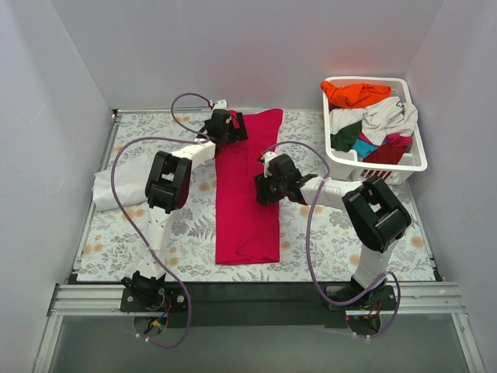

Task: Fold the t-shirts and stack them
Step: Fold the tshirt

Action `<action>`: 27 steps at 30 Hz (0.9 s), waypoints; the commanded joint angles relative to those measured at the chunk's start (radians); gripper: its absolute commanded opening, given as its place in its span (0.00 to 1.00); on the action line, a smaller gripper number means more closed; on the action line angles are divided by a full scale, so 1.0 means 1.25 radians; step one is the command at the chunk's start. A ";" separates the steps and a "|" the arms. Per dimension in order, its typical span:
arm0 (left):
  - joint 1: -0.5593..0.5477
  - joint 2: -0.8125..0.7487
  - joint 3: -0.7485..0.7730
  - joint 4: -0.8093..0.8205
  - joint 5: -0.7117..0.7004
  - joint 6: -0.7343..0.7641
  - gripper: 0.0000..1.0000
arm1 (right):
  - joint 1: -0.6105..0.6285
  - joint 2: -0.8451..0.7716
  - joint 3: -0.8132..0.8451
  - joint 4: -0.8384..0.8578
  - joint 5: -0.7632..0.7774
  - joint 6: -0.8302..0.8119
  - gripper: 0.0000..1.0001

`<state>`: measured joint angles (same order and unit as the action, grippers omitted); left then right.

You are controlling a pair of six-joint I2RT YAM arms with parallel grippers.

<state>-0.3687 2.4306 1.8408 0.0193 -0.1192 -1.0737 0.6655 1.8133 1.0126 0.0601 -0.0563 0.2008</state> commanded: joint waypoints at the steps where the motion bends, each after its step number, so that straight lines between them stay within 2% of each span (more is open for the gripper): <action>1: 0.005 -0.016 -0.007 -0.049 0.006 0.020 0.91 | -0.008 0.000 0.019 -0.071 0.001 -0.028 0.46; 6: -0.002 -0.187 -0.148 0.030 0.007 0.035 0.91 | -0.007 -0.123 -0.003 -0.078 -0.005 -0.031 0.48; 8: -0.008 -0.296 -0.202 0.057 0.007 0.032 0.92 | -0.002 -0.186 -0.028 -0.084 0.002 -0.022 0.50; 10: -0.014 -0.399 -0.294 0.075 0.012 0.021 0.92 | 0.008 -0.228 -0.063 -0.092 0.009 -0.017 0.51; 14: -0.047 -0.524 -0.442 0.088 0.021 0.002 0.92 | 0.046 -0.335 -0.132 -0.103 0.013 0.002 0.52; 18: -0.088 -0.591 -0.573 0.090 0.011 -0.021 0.91 | 0.130 -0.393 -0.185 -0.116 0.067 0.038 0.52; 20: -0.101 -0.608 -0.639 0.089 0.007 -0.036 0.91 | 0.207 -0.407 -0.195 -0.114 0.093 0.067 0.52; 21: -0.103 -0.630 -0.660 0.089 0.009 -0.059 0.91 | 0.253 -0.409 -0.204 -0.113 0.118 0.081 0.52; 27: -0.103 -0.742 -0.809 0.090 0.013 -0.096 0.91 | 0.382 -0.390 -0.201 -0.101 0.171 0.131 0.51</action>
<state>-0.5053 1.6241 0.8692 0.1356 -0.0994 -1.1618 1.0954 1.3266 0.7540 -0.0864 0.0864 0.3122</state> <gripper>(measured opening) 0.914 0.511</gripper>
